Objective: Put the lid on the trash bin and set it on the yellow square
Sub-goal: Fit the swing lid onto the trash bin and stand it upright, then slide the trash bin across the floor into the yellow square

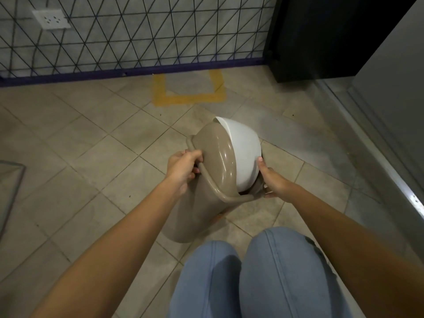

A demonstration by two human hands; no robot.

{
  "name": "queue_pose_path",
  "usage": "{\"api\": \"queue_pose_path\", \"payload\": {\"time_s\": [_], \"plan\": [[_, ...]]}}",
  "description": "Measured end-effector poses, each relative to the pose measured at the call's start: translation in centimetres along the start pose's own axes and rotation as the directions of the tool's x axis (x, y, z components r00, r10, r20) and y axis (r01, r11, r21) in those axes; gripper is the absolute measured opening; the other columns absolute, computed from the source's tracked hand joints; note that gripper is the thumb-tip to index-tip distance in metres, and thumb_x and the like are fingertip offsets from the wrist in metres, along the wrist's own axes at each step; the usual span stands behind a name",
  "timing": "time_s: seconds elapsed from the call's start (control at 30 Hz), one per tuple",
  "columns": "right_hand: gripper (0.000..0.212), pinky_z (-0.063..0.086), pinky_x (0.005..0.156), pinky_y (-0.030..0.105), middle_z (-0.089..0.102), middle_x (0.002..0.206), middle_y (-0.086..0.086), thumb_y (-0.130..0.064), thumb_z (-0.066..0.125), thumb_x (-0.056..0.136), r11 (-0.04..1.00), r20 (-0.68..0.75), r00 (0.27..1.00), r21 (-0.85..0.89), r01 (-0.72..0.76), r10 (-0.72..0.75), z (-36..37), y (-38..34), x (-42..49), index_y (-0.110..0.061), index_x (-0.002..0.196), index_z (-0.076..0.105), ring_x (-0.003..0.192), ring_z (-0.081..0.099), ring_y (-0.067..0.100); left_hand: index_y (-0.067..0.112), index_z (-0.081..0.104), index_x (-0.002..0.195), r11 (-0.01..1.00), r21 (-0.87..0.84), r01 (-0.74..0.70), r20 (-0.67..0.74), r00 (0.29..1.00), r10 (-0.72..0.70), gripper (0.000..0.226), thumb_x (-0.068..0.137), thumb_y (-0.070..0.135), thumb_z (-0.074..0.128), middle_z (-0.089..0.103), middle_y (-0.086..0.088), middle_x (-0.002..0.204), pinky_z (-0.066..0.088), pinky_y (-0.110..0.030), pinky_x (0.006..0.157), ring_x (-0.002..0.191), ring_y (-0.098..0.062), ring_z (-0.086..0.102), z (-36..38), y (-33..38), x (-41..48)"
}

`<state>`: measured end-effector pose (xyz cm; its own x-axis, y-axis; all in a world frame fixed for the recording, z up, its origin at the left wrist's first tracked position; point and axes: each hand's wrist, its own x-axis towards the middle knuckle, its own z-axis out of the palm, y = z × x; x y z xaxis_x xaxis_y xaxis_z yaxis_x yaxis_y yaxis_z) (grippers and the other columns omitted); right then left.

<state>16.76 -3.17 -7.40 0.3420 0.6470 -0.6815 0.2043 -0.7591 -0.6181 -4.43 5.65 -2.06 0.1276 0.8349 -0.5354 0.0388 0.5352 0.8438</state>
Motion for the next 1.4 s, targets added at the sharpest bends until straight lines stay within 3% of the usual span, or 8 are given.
{"api": "queue_pose_path", "payload": {"time_s": [0.3, 0.47, 0.63, 0.73, 0.9, 1.03, 1.17, 1.4], "plan": [[0.070, 0.049, 0.079, 0.035, 0.056, 0.093, -0.002, -0.078, 0.019, 0.079, 0.993, -0.005, 1.000, 0.116, 0.022, -0.021, -0.5, -0.9, -1.5, -0.023, 0.113, 0.046, 0.096, 0.057, 0.025, 0.017, 0.051, 0.064, 0.994, -0.096, -0.046, -0.026, 0.999, 0.044, 0.019, 0.070, 0.001, 0.059, 0.050, 0.006, 0.049, 0.025, -0.014, 0.031, 0.036, -0.005, 0.040, -2.1, -0.8, 0.5], [0.075, 0.051, 0.072, 0.033, 0.061, 0.097, 0.006, -0.078, 0.020, 0.078, 0.985, 0.011, 1.000, 0.170, 0.022, -0.025, -1.4, -1.0, -2.3, -0.021, 0.120, 0.046, 0.090, 0.061, 0.023, 0.019, 0.047, 0.061, 0.995, -0.071, -0.072, -0.022, 0.997, 0.071, 0.020, 0.071, 0.004, 0.055, 0.046, 0.004, 0.055, 0.032, -0.026, 0.051, 0.051, -0.011, 0.040, -2.9, -1.3, 0.8], [0.085, 0.052, 0.063, 0.030, 0.058, 0.104, 0.008, -0.079, 0.026, 0.075, 0.986, 0.051, 0.996, 0.157, 0.061, -0.069, -2.2, -1.3, -3.1, -0.021, 0.136, 0.033, 0.090, 0.065, 0.023, 0.017, 0.052, 0.071, 0.994, 0.026, -0.104, -0.010, 0.994, 0.104, 0.004, 0.071, 0.013, 0.054, 0.052, 0.001, 0.064, 0.043, -0.026, 0.051, 0.057, -0.015, 0.047, -3.7, -2.0, 1.2], [0.094, 0.055, 0.065, 0.029, 0.056, 0.111, 0.010, -0.082, 0.040, 0.064, 0.985, 0.123, 0.985, 0.137, 0.106, -0.124, -2.5, -1.7, -3.7, -0.027, 0.139, 0.027, 0.093, 0.065, 0.024, 0.016, 0.060, 0.086, 0.993, 0.036, -0.115, -0.024, 0.993, 0.116, 0.010, 0.081, 0.015, 0.052, 0.055, 0.003, 0.065, 0.046, -0.019, 0.044, 0.055, -0.012, 0.050, -4.2, -2.6, 1.4], [0.089, 0.055, 0.071, 0.026, 0.061, 0.098, 0.005, -0.043, 0.075, 0.067, 0.980, 0.228, 0.953, 0.032, 0.196, -0.198, -2.4, -1.1, -3.8, -0.035, 0.137, 0.021, 0.091, 0.066, 0.017, 0.020, 0.064, 0.108, 0.992, 0.048, -0.115, -0.026, 0.993, 0.116, 0.028, 0.088, 0.014, 0.045, 0.057, 0.007, 0.063, 0.044, -0.018, 0.042, 0.055, -0.010, 0.049, -4.7, -3.3, 1.5], [0.090, 0.054, 0.068, 0.019, 0.058, 0.099, 0.009, -0.012, 0.080, 0.068, 0.965, 0.208, 0.944, -0.009, 0.263, -0.256, -2.4, -0.7, -3.9, -0.024, 0.140, 0.027, 0.089, 0.063, 0.017, 0.026, 0.058, 0.125, 0.990, 0.077, -0.120, -0.013, 0.993, 0.121, 0.043, 0.089, 0.009, 0.041, 0.062, 0.004, 0.070, 0.045, -0.019, 0.046, 0.058, -0.009, 0.053, -5.2, -3.7, 1.6], [0.094, 0.050, 0.077, 0.026, 0.050, 0.121, 0.009, -0.013, 0.084, 0.062, 0.945, 0.180, 0.941, -0.104, 0.309, -0.288, -2.0, -1.3, -4.1, -0.023, 0.137, 0.030, 0.099, 0.058, 0.021, 0.022, 0.038, 0.143, 0.980, 0.134, -0.150, -0.008, 0.988, 0.152, 0.052, 0.093, 0.011, 0.040, 0.057, -0.005, 0.084, 0.047, -0.030, 0.066, 0.072, -0.016, 0.052, -6.0, -4.3, 1.7], [0.099, 0.045, 0.085, 0.032, 0.045, 0.133, 0.004, -0.019, 0.088, 0.055, 0.905, 0.141, 0.937, -0.248, 0.347, -0.320, -1.5, -2.0, -4.1, -0.020, 0.136, 0.032, 0.116, 0.048, 0.024, 0.018, 0.047, 0.136, 0.984, 0.054, -0.170, 0.068, 0.984, 0.166, 0.044, 0.093, 0.031, 0.051, 0.060, -0.005, 0.113, 0.047, -0.029, 0.074, 0.091, -0.017, 0.059, -7.5, -4.8, 1.1]]}}
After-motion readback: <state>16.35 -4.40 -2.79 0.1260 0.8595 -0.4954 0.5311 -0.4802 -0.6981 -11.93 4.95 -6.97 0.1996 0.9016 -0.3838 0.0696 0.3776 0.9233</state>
